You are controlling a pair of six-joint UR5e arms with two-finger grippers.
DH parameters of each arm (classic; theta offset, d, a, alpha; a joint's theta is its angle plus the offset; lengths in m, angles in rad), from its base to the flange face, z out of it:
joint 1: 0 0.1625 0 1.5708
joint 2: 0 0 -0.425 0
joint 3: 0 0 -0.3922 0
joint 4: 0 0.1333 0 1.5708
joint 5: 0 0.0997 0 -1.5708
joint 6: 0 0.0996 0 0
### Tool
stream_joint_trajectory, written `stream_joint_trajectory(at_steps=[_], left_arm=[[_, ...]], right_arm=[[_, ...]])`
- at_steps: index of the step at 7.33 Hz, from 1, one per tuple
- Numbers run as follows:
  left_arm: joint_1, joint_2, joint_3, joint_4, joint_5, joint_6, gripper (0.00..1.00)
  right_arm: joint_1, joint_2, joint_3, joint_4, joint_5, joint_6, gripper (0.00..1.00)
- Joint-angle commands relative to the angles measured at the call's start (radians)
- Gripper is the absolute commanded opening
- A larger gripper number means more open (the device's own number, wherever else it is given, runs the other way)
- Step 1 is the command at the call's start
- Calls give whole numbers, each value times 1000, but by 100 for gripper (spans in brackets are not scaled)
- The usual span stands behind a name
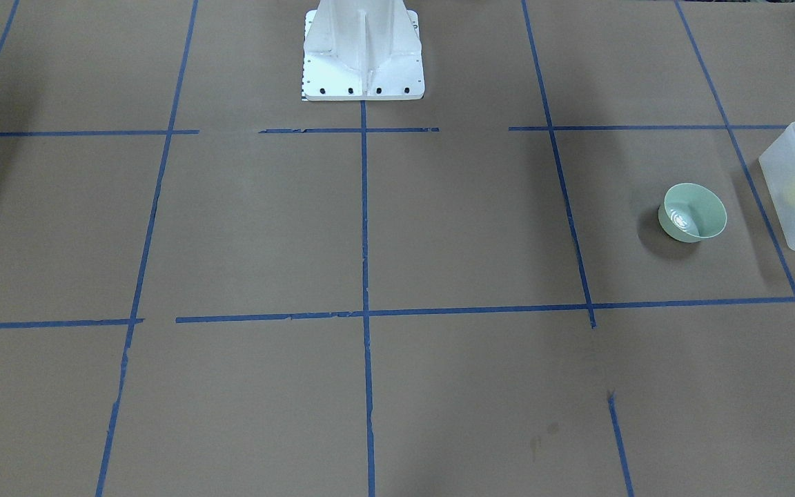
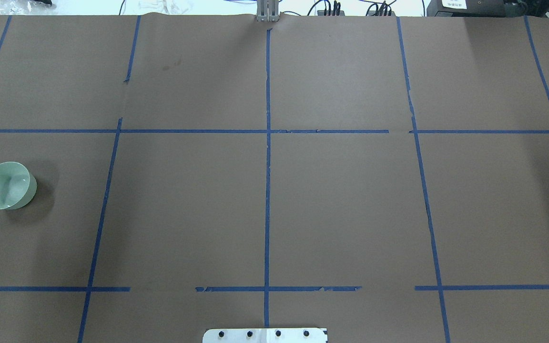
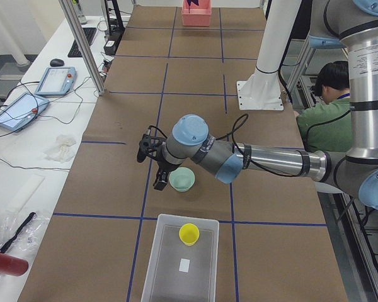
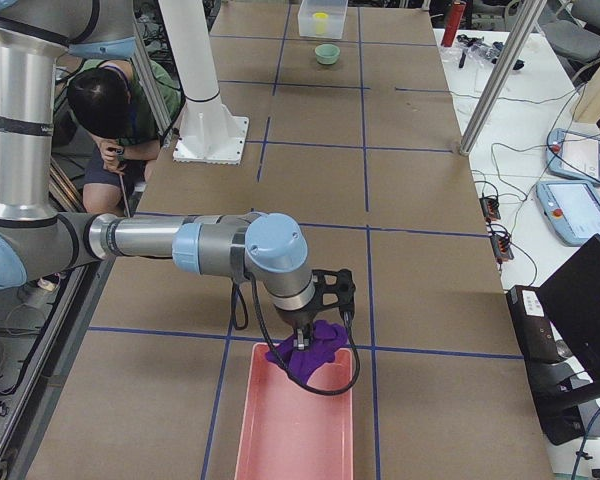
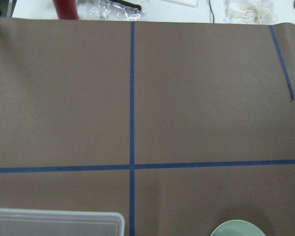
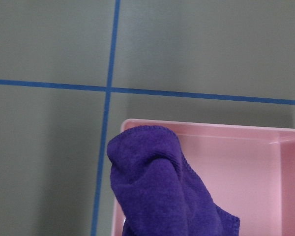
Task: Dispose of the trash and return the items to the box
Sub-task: 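Carry the purple cloth with the right gripper over the pink bin, then release the purple cloth into the pink bin while the left gripper reaches the green bowl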
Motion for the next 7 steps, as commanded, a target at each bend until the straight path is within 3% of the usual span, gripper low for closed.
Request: stream_joint_trajectory(at_steps=[1, 4, 7], left_arm=[[161, 6, 63, -147, 46, -149, 100], [392, 17, 267, -524, 213, -460, 100], [447, 19, 312, -541, 226, -468, 100]], right_arm=[[96, 64, -140, 2, -52, -143, 0], [111, 75, -195, 2, -46, -143, 0], [111, 69, -230, 3, -52, -139, 0]])
